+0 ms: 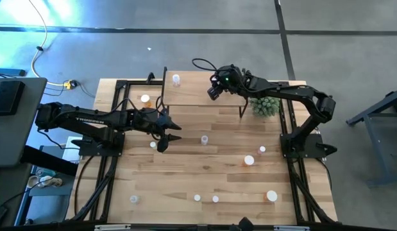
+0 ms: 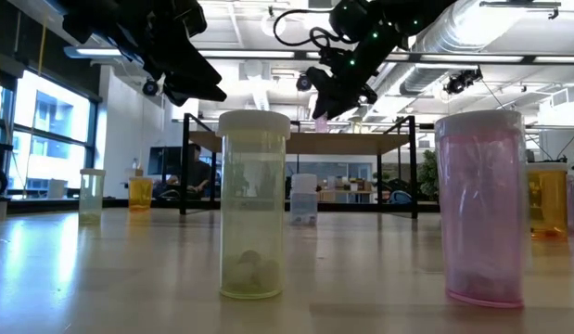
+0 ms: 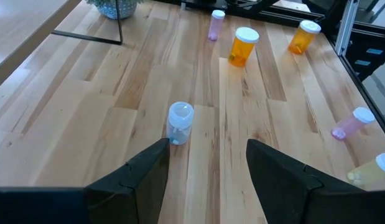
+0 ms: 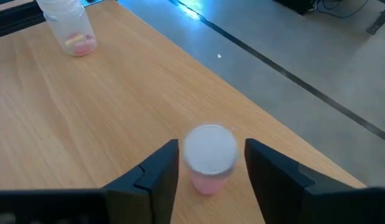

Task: Pick and place medicine bottles onto shelf by color
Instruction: Put the top left pink pill bottle on the shelf, then put the top orange pill bottle on the shelf

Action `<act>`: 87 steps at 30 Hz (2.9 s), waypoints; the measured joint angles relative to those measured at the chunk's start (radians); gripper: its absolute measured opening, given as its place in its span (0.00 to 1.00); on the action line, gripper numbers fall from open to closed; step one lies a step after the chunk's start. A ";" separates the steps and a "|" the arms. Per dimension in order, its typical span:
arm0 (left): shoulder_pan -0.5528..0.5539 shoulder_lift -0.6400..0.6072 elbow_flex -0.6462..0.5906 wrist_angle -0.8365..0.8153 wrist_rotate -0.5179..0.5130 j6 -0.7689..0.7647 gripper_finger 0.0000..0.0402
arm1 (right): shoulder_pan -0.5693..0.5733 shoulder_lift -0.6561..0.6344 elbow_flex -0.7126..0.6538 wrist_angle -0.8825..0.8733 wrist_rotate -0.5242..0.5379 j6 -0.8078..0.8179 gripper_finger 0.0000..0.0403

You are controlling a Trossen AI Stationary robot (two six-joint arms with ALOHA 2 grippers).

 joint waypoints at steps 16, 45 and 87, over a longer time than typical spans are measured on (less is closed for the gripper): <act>0.000 0.000 0.000 -0.001 0.000 0.000 0.50 | 0.000 -0.051 0.078 -0.109 -0.001 -0.019 0.46; 0.000 0.000 0.000 -0.023 -0.024 -0.015 0.55 | 0.574 -0.217 -0.066 -0.591 0.230 0.301 0.46; 0.248 -0.122 0.221 -1.012 -0.556 -0.398 0.71 | 0.776 -0.301 -0.278 -0.582 0.414 0.647 0.46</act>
